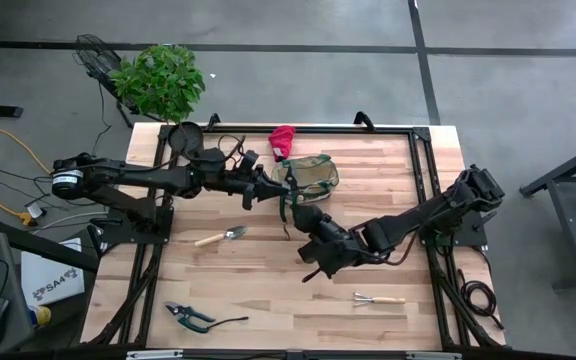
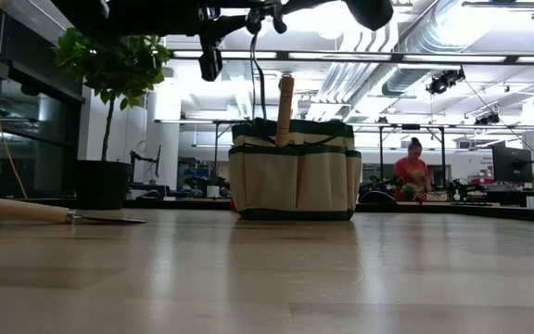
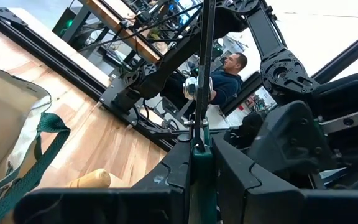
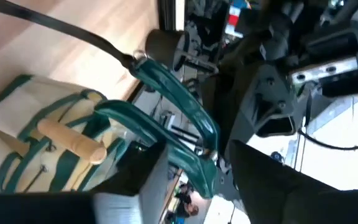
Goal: Pick & Place Garden tools in Gardening bag
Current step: Put the top black shear scissor into the gardening bag
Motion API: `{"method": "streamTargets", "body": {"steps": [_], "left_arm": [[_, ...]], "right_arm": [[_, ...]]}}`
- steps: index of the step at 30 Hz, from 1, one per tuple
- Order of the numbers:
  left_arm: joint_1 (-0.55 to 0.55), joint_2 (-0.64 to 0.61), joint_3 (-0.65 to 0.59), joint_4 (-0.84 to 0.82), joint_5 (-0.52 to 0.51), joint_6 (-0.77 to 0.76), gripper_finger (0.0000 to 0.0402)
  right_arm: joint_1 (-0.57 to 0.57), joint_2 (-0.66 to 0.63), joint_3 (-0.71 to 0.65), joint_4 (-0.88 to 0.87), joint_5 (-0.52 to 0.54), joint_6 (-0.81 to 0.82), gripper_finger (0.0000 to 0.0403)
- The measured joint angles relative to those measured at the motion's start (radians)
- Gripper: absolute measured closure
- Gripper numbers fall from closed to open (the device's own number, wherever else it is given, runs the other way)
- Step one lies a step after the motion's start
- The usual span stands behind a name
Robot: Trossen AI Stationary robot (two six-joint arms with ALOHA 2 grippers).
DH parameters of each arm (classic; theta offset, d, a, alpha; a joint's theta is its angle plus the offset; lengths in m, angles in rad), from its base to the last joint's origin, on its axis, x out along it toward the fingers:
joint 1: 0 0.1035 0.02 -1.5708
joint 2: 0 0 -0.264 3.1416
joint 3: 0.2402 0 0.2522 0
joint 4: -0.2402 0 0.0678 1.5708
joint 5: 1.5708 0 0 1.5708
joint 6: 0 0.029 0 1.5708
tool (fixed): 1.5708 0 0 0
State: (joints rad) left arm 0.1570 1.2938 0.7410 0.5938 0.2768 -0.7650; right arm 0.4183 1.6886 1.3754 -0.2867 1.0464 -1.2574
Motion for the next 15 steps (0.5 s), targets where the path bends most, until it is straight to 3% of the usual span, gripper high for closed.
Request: {"method": "streamTargets", "body": {"steps": [7, 15], "left_arm": [[0.0, 0.0, 0.0, 0.002, 0.001, -0.001, 0.0363], [0.0, 0.0, 0.0, 0.002, 0.005, -0.001, 0.0363]], "right_arm": [[0.0, 0.003, 0.0, -0.067, -0.014, -0.088, 0.016], [-0.012, 0.004, 0.0, -0.076, -0.075, -0.218, 0.0162]]}}
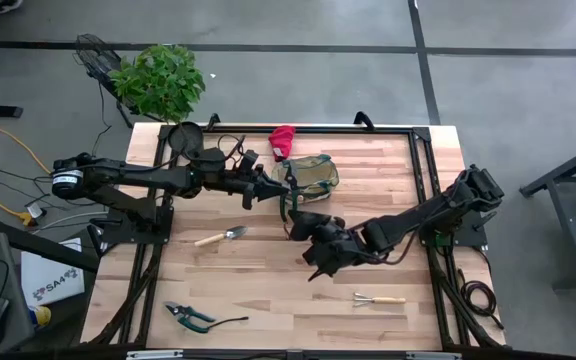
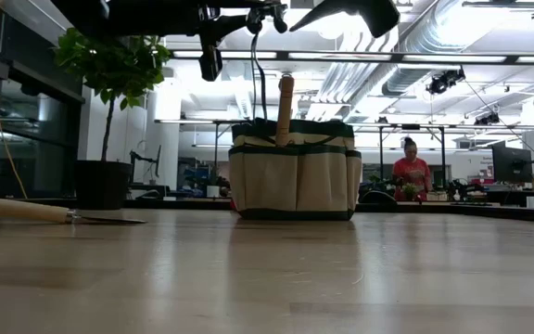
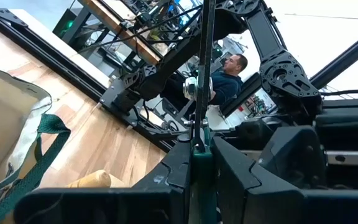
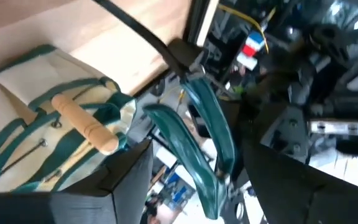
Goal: Pick & Place Garden tools in Gardening bag
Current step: Put the top black shear scissor into the gardening bag
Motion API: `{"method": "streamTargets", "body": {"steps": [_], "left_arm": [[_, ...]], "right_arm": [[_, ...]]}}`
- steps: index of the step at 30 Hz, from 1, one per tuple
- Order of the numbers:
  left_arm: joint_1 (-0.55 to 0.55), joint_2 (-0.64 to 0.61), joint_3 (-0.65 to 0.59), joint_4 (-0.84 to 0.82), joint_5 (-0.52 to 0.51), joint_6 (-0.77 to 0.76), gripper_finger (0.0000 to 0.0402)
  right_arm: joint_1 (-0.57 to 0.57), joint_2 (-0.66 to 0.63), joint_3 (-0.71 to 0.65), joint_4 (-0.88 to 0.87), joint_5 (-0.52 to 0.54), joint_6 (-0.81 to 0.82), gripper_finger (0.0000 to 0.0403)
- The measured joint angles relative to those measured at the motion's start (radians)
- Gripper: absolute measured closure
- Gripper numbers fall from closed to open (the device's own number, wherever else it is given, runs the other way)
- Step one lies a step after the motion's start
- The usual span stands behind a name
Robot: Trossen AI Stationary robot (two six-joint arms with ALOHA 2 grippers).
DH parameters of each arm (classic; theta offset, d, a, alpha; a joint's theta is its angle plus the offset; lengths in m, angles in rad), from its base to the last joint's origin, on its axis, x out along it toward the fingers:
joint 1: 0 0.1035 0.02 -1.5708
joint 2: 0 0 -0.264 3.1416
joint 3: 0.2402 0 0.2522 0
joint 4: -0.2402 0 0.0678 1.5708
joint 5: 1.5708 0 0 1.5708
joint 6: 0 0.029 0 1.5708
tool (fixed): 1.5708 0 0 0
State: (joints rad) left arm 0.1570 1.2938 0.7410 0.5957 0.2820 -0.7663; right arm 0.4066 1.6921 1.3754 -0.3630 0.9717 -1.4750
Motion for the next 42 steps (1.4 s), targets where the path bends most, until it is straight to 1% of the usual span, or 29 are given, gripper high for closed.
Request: {"method": "streamTargets", "body": {"steps": [3, 5, 9, 12, 16, 22, 25, 27, 33, 38, 42], "left_arm": [[0.0, 0.0, 0.0, 0.0, 0.015, -0.007, 0.0363], [0.0, 0.0, 0.0, 0.001, 0.032, -0.017, 0.0363], [-0.001, 0.0, 0.0, 0.002, 0.055, -0.025, 0.0363], [0.0, 0.0, 0.0, 0.008, 0.071, -0.025, 0.0363], [0.0, 0.0, 0.0, 0.008, 0.079, -0.028, 0.0363], [0.0, 0.0, 0.0, 0.006, 0.072, -0.028, 0.0363], [0.0, 0.001, 0.0, 0.002, 0.071, -0.034, 0.0363], [0.0, 0.002, 0.0, -0.001, 0.071, -0.037, 0.0363], [0.0, 0.002, 0.0, 0.0, 0.064, -0.035, 0.0361], [0.0, 0.002, 0.0, 0.006, 0.063, -0.021, 0.0337], [0.0, 0.002, 0.001, 0.006, 0.071, 0.021, 0.0323]], "right_arm": [[-0.011, 0.0, 0.0, 0.0, -0.06, -0.038, 0.0168], [-0.018, 0.001, 0.0, 0.0, -0.079, -0.072, 0.0173], [-0.024, 0.001, 0.0, 0.001, -0.058, -0.1, 0.0183], [-0.024, 0.001, 0.0, 0.001, -0.056, -0.101, 0.0198], [-0.022, 0.001, 0.0, 0.003, -0.058, -0.121, 0.0231], [-0.022, 0.001, 0.0, 0.008, -0.061, -0.12, 0.0296], [-0.022, 0.001, 0.0, 0.007, -0.071, -0.123, 0.0328], [-0.022, 0.001, 0.0, 0.005, -0.084, -0.126, 0.0342], [-0.023, 0.001, 0.0, 0.006, -0.087, -0.124, 0.0348], [-0.023, 0.002, 0.0, 0.014, -0.084, -0.08, 0.0359], [-0.022, 0.002, 0.0, 0.02, -0.083, -0.062, 0.0368]]}}
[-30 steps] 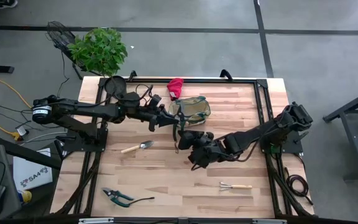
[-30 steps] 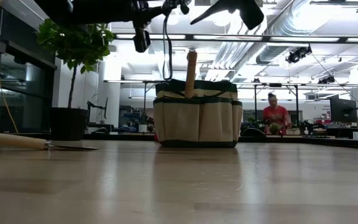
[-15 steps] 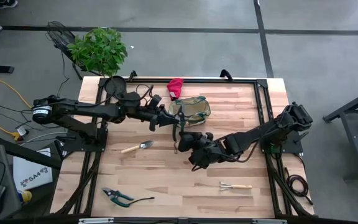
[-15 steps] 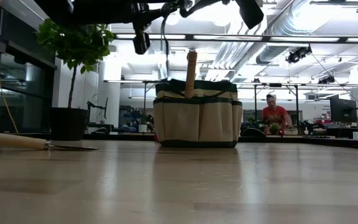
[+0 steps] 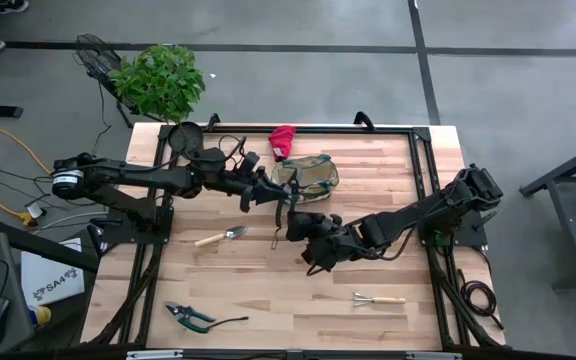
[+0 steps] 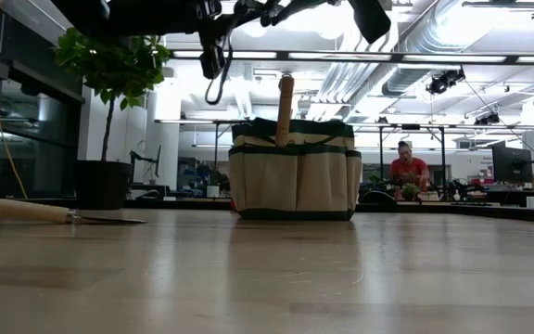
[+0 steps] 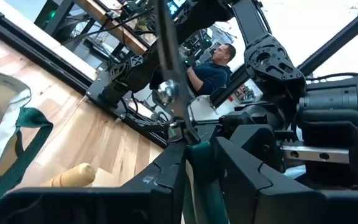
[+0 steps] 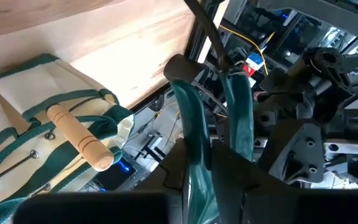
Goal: Pick & Place Garden tools in Gardening bag
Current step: Put the top black shear scissor into the gardening bag
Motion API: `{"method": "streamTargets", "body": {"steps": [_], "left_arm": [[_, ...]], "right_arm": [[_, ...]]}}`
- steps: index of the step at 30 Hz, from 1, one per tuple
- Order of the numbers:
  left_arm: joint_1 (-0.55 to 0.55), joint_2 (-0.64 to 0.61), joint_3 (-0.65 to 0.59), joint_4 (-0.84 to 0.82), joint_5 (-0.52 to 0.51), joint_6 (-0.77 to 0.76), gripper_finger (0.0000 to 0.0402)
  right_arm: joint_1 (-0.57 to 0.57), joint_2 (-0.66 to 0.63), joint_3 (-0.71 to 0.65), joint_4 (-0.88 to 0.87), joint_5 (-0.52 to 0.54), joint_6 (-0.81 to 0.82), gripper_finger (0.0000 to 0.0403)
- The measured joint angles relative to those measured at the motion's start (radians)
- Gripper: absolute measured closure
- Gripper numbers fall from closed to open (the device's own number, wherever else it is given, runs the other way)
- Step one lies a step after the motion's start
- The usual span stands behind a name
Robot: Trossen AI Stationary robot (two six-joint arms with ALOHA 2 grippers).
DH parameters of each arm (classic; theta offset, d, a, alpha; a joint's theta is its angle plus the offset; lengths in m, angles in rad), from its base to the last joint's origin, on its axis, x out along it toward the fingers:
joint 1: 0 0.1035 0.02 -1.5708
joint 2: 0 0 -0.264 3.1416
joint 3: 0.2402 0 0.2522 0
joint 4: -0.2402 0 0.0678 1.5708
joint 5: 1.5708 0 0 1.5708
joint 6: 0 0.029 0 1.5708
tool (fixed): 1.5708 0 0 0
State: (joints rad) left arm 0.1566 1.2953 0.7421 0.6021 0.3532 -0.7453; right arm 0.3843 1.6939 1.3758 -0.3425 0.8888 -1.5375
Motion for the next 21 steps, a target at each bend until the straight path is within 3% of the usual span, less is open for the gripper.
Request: {"method": "streamTargets", "body": {"steps": [15, 21], "left_arm": [[0.0, -0.002, 0.0, -0.015, -0.002, 0.045, 0.0293], [0.0, -0.002, 0.0, -0.011, -0.014, 0.044, 0.0351]], "right_arm": [[0.002, 0.0, 0.0, 0.019, 0.013, 0.029, 0.0403], [0.002, 0.0, 0.0, 0.019, 0.005, 0.031, 0.0402]]}}
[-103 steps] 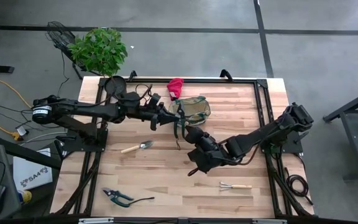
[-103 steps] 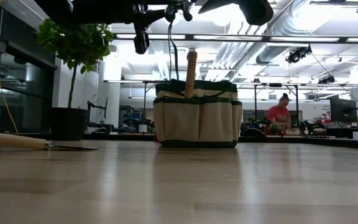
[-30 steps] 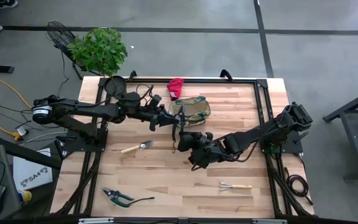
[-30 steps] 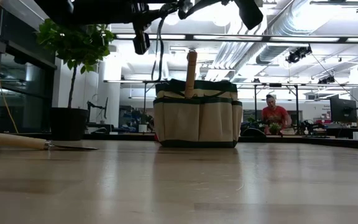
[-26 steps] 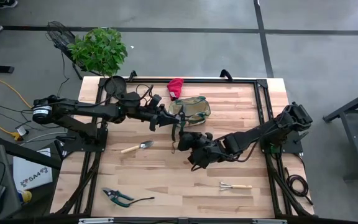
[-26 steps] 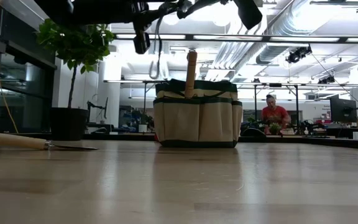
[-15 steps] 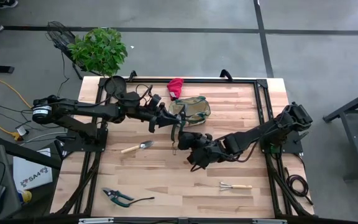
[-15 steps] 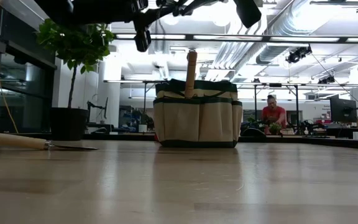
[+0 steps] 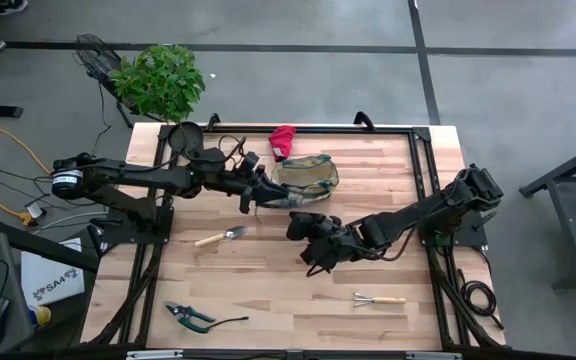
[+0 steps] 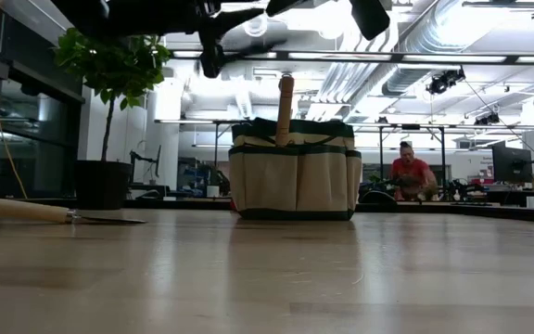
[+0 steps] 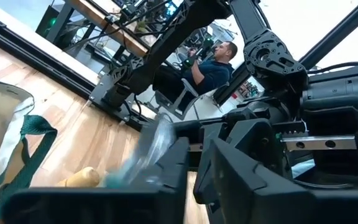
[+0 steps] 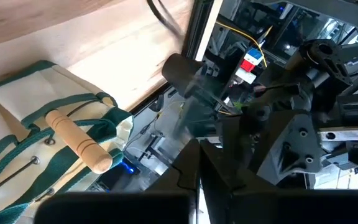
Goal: Pick & Place Garden tools in Gardening bag
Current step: Put the top black shear scissor into the gardening bag
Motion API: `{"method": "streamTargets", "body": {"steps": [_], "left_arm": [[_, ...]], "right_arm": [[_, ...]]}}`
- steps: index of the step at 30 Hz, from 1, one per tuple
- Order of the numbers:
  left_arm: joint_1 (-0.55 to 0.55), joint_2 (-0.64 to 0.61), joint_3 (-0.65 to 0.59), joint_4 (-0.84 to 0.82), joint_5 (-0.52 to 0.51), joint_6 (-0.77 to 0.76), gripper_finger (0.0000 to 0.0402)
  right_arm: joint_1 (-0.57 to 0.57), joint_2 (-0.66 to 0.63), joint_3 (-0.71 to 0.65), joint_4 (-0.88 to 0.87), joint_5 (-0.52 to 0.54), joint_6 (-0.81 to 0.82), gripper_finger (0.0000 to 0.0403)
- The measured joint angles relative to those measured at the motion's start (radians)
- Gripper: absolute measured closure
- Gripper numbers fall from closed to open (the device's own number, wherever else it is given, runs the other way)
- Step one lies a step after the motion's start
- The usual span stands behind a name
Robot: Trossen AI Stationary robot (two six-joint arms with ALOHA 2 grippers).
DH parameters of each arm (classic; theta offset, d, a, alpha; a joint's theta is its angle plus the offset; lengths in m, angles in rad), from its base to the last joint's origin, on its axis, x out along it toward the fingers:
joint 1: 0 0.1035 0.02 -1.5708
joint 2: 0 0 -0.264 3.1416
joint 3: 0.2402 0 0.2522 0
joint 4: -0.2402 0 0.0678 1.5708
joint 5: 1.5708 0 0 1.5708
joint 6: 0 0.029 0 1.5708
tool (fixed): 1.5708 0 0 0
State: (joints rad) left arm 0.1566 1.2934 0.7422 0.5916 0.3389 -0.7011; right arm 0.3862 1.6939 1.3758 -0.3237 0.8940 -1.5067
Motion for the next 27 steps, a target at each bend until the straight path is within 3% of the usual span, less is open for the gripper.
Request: {"method": "streamTargets", "body": {"steps": [3, 8, 11, 15, 21, 27], "left_arm": [[0.0, 0.0, 0.0, -0.001, -0.007, 0.001, 0.0393], [0.0, 0.0, 0.0, -0.004, -0.004, 0.02, 0.04], [0.0, 0.0, 0.0, -0.018, 0.043, 0.062, 0.04], [0.0, -0.027, 0.0, -0.092, 0.078, 0.155, 0.0401], [0.0, -0.062, 0.0, -0.356, 0.04, 0.363, 0.0401], [-0.035, -0.053, -0.001, -0.586, -0.044, 0.606, 0.0401]], "right_arm": [[0.0, 0.0, 0.0, -0.001, -0.001, 0.033, 0.0402], [0.0, 0.0, 0.0, -0.001, -0.003, 0.103, 0.0401], [0.0, 0.0, 0.0, -0.002, -0.004, 0.223, 0.0401], [0.0, 0.0, 0.0, -0.002, 0.004, 0.603, 0.0401], [-0.011, -0.001, 0.0, -0.057, -0.035, 1.272, 0.04], [-0.025, -0.001, 0.0, -0.186, -0.144, 1.618, 0.0399]]}}
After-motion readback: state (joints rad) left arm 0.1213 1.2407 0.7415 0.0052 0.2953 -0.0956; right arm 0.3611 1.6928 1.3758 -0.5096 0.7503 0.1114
